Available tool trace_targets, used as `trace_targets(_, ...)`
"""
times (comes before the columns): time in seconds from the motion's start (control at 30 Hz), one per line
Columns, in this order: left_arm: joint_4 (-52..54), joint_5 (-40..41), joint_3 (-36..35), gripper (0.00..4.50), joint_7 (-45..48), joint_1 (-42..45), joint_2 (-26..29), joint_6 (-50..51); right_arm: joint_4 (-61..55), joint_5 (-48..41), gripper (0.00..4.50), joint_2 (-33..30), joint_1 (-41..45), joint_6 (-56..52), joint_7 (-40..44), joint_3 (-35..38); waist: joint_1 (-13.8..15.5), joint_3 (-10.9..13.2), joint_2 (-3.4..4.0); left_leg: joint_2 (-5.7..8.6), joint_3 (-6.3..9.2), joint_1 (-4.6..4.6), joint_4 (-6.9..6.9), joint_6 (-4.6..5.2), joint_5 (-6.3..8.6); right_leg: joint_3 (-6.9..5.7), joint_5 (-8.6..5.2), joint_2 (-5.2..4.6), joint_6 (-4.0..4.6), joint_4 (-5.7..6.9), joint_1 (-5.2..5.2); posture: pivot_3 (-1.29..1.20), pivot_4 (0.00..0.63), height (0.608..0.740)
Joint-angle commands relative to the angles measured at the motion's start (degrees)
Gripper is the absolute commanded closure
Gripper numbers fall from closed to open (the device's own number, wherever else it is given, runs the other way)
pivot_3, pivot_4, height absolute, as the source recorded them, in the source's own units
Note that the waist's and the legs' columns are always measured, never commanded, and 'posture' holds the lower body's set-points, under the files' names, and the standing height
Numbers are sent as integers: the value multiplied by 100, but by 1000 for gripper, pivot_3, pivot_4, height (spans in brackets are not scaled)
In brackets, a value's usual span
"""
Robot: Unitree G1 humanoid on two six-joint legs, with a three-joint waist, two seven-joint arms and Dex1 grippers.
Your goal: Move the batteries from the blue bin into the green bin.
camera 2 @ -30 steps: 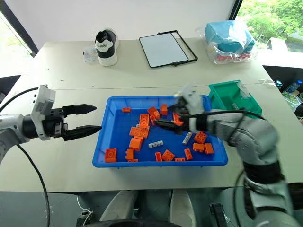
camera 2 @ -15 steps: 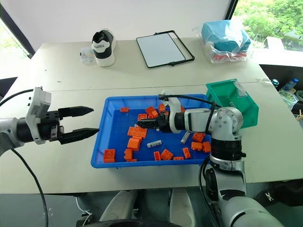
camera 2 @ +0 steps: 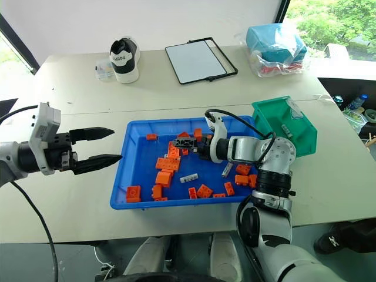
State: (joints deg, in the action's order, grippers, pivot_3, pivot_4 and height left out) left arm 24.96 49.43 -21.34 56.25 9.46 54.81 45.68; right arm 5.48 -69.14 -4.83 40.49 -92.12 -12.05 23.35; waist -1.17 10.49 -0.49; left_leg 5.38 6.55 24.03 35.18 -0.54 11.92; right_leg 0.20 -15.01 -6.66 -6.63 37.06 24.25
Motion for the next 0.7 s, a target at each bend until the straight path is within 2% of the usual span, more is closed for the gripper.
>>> trace_targets(0.03, 47, 44, -46, 0, 0, 126, 76, -46, 27, -289, 49, 230, -22, -38, -299, 125, -3, 0, 0, 0, 0, 0, 0, 0, 0, 0, 0, 2, 0, 2, 2, 0, 150, 731)
trace_targets(0.3, 20, 39, -94, 0, -5, 155, 106, -35, 467, -60, 49, 493, 165, 21, -537, 328, -5, 0, 0, -1, -9, 0, 2, -1, -1, 9, 0, 7, 0, 6, 5, 0, 150, 731)
trace_targets(0.7, -2, 16, -88, 0, -130, 220, -1, -121, 1270, 1056, 49, 595, 419, 889, 387, -305, -58, -2, 0, -8, -19, -4, 0, -1, -1, 20, 0, 17, 0, 8, 8, 0, 150, 731)
